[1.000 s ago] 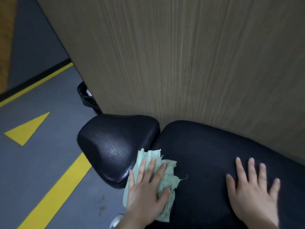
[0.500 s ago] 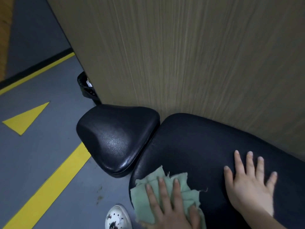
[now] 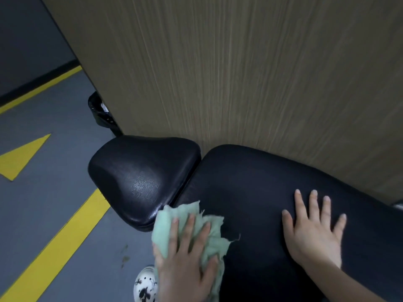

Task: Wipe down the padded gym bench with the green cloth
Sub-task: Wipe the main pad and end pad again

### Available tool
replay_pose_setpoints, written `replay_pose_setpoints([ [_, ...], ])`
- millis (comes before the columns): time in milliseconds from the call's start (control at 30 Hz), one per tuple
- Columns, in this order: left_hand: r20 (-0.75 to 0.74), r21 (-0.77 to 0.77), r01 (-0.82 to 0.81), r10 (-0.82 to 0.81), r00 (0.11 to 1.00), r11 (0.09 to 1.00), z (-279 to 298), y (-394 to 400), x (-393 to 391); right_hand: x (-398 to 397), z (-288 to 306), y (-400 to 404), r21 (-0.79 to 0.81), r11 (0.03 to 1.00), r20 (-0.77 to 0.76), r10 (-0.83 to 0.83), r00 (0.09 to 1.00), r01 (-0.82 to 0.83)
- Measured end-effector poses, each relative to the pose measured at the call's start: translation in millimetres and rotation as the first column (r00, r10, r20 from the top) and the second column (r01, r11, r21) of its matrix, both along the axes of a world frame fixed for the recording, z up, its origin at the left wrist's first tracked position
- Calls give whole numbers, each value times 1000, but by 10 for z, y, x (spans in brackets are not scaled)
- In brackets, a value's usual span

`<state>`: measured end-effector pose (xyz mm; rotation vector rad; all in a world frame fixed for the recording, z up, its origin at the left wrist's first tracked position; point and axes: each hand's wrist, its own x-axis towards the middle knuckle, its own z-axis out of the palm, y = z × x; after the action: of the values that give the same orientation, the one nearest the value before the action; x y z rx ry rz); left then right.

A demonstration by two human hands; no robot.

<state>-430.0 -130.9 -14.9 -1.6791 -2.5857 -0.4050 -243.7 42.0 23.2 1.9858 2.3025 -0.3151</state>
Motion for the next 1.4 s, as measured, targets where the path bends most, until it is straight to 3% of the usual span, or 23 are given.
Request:
replay_pose_setpoints([
  [100, 139, 121, -54, 37, 990, 991, -99, -189, 125, 37, 4, -5, -23, 1000, -29, 21, 999, -22],
  [167, 236, 132, -178, 144, 961, 975, -108, -152, 290, 115, 41, -22, -31, 998, -123, 58, 991, -62],
  [233, 272, 34, -293, 274, 923, 955, -30, -11, 471, 201, 95, -76, 2, 988, -254, 150, 955, -155],
  [333, 276, -197, -371, 415, 867, 907, 162, 184, 700, 293, 197, -291, 63, 941, -319, 335, 887, -333],
  [467, 222, -252, -350, 406, 887, 902, 147, 318, 909, 426, 224, -519, 46, 946, -371, 314, 874, -320],
  [567, 207, -217, -230, 275, 939, 949, 182, 493, 1109, 534, 226, -638, 33, 958, -383, 275, 882, -285],
  [700, 105, -213, 122, -101, 989, 969, 240, 596, 1020, 644, 296, -764, 64, 950, -366, 308, 878, -307],
  [833, 3, -185, 544, -553, 833, 819, 149, 357, 271, 706, 291, -777, 66, 962, -335, 271, 903, -265],
  [967, -115, -315, 727, -785, 608, 610, 156, 165, -515, 544, 160, -626, 16, 966, -289, 251, 924, -258],
  [1033, -106, -327, 758, -819, 564, 564, 151, 150, -705, 490, 85, -509, -16, 976, -223, 207, 953, -216],
  [1233, -28, -322, 508, -544, 838, 799, 175, 272, -295, 567, 27, -303, -102, 989, -192, 87, 977, -108],
  [1400, 25, -346, 385, -402, 915, 856, 233, 419, 230, 581, 105, -240, -112, 990, -309, 49, 950, -87],
])
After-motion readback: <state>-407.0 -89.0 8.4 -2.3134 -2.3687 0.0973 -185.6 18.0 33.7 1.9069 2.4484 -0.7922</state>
